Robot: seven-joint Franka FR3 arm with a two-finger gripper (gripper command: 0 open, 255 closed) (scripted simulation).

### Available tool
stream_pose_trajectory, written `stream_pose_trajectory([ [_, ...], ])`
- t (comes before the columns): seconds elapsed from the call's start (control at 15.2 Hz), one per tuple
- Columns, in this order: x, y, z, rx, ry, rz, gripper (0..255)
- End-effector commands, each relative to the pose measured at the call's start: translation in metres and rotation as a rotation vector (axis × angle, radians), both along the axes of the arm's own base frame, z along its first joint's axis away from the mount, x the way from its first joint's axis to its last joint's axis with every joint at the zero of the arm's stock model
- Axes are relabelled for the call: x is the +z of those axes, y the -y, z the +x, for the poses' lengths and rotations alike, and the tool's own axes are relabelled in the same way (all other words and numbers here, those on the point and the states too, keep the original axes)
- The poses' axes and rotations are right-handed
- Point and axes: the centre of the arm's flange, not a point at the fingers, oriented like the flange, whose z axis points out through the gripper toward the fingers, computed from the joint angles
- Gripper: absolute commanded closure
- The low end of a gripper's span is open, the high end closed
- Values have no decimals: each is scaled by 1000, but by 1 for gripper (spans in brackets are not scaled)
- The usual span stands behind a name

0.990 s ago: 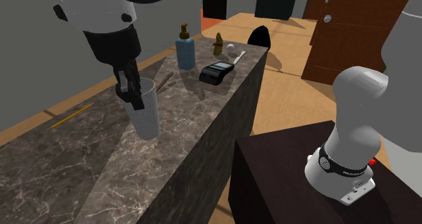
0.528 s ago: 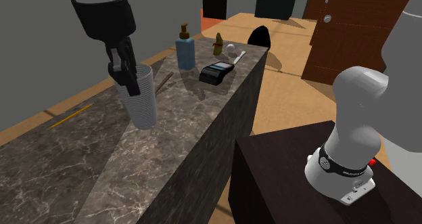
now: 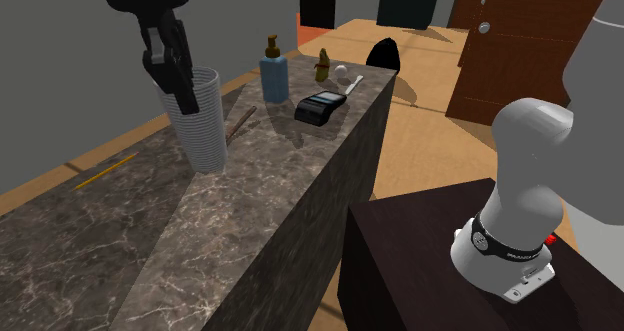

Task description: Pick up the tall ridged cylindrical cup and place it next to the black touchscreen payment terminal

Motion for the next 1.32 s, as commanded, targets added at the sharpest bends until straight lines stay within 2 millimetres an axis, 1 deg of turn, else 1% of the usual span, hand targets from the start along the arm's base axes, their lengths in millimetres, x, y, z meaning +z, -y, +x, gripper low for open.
stream_pose_trajectory([
  [0.0,10,-1,0,0,0,0,255],
  [0.13,19,-1,0,0,0,0,255],
  [1.25,20,190,-118,0,0,0,255],
])
